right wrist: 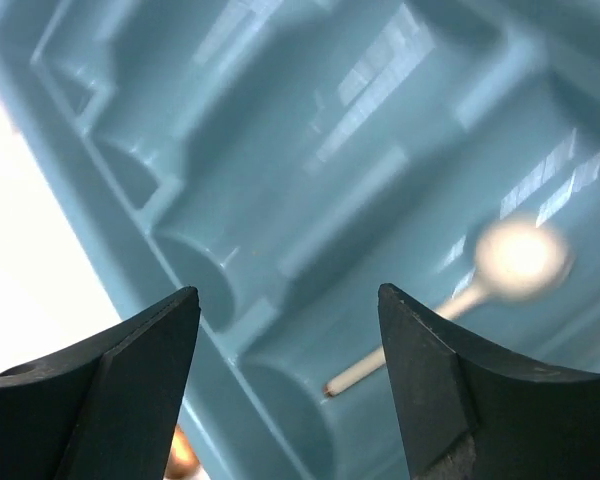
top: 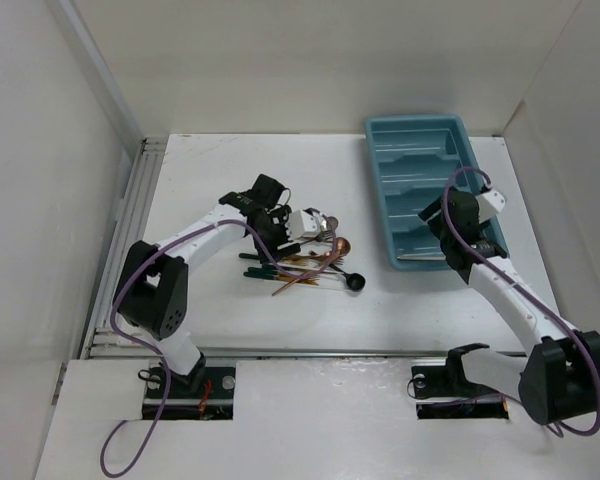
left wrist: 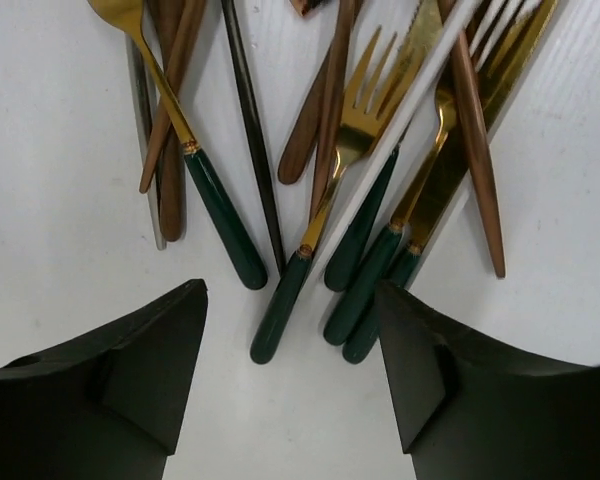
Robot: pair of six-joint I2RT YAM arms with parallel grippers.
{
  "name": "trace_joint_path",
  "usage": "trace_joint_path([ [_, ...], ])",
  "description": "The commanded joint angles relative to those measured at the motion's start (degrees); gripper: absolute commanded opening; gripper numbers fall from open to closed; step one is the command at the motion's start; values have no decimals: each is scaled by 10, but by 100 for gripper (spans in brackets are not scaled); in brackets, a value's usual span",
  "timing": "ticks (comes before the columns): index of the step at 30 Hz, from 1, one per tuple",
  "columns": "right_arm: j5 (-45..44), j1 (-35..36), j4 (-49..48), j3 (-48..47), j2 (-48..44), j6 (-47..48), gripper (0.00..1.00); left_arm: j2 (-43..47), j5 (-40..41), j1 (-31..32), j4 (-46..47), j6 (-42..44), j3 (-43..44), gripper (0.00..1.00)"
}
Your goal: Sort the eating utensils into containers
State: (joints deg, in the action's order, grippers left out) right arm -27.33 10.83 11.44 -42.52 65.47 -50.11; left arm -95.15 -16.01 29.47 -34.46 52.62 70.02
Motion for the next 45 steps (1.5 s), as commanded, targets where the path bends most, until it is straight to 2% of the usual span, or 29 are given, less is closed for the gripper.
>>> trace_joint_path([
  [1,-39,48,-60,-75,-18,204,77,5,3,7,70,-56,-10,65],
  [2,-44,58,-60,-85,-12,258,77,-2,3,7,89,-75,-10,58],
  [6,-28,80,-60,-101,-20,308,75,-47,26,7,149,-157,25,45],
  [10,-23,103,-82,-89,-54,324,73,-71,67,1,175,-177,31,38],
  [13,-11,103,-99,-74,-81,345,72,-103,76,-14,174,-177,40,38],
  [16,-4,103,-106,-74,-93,359,72,-144,65,-21,137,-171,74,43],
  [22,-17,108,-106,-69,-112,371,71,-149,33,-21,118,-154,69,46],
  [24,-23,108,-106,-69,-118,371,71,-149,27,-21,113,-154,64,38],
  [25,-28,108,-106,-69,-118,371,71,-154,27,-21,113,-154,57,30],
  [26,-28,108,-106,-69,-118,376,71,-154,27,-21,113,-166,57,19],
  [27,-28,108,-106,-69,-118,376,71,-154,27,-21,113,-175,57,0],
  [31,-22,120,-106,-83,-111,407,71,-133,22,-21,99,-201,73,0],
  [36,-22,161,-116,-111,-74,475,71,-100,11,-32,65,-222,139,0],
  [40,21,176,-131,-124,-53,498,71,-93,-2,-37,37,-235,177,0],
  [44,119,176,-153,-135,-14,539,72,-79,-33,-56,30,-286,217,0],
  [45,200,176,-161,-146,-4,553,74,-70,-74,-64,41,-311,229,0],
])
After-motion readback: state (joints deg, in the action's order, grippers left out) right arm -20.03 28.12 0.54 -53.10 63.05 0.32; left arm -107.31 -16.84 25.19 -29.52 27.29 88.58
